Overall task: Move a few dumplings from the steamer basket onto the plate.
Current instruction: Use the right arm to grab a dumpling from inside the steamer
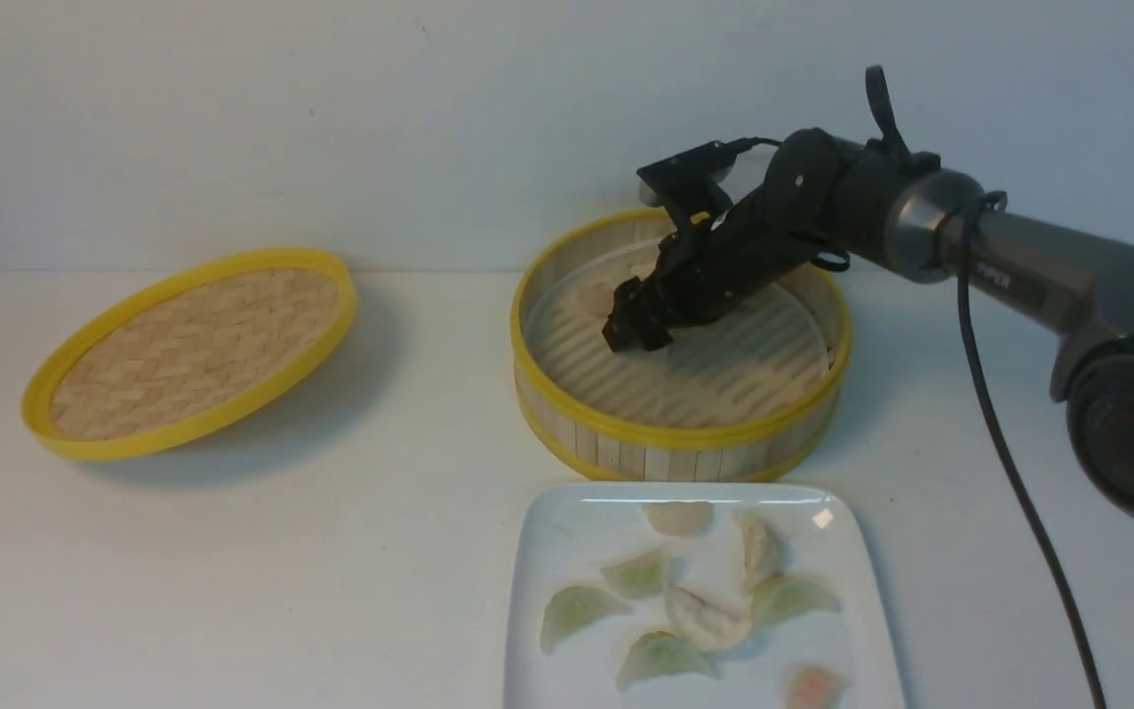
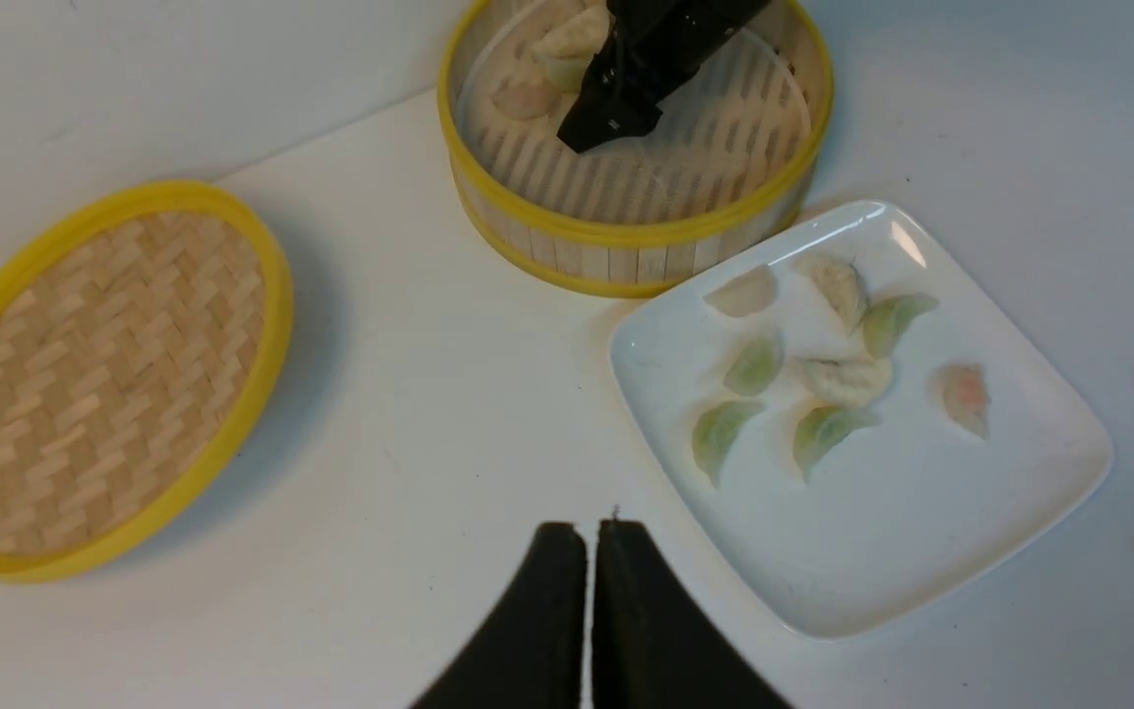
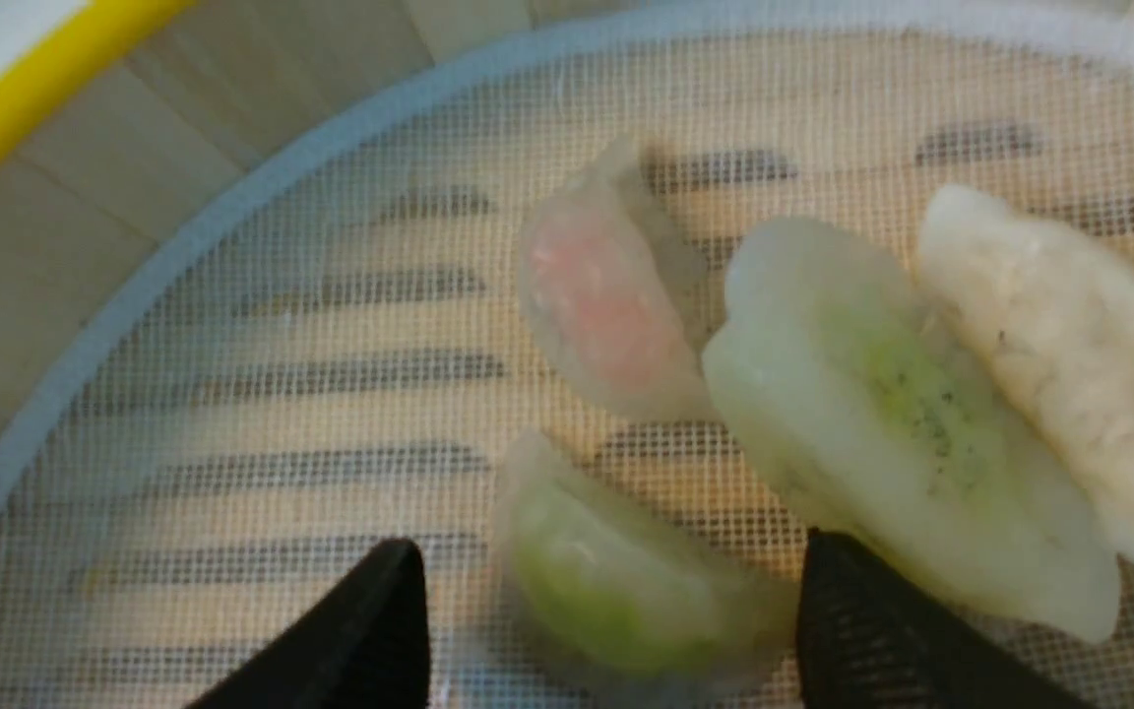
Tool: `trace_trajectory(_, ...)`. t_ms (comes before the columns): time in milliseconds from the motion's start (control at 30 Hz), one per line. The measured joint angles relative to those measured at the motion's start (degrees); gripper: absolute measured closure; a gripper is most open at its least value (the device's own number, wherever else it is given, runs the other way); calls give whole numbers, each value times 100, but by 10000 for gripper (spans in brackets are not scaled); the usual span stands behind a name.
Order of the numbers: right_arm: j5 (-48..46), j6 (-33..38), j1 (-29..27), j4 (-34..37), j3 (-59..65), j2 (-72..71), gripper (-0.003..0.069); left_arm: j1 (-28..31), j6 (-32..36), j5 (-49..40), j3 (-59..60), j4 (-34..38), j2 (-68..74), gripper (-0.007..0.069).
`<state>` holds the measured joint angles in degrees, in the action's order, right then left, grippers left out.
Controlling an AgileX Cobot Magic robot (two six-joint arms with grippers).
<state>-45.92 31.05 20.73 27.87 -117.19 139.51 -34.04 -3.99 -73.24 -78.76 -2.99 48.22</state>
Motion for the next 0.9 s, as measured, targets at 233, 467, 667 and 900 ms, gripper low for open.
trace_trajectory(233,129,7,0,68,0,19,244,0,-20,0,0,0,0,631)
trace_trajectory(467,189,12,0,13,-5,20,457,0,-20,0,0,-14,0,631)
trace_trajectory(667,-511,-110,0,-518,1,-220,657,0,-25,0,0,-149,0,631)
trace_trajectory(900,-1108,-376,0,-679,1,-904,673,0,-25,0,0,-351,0,631)
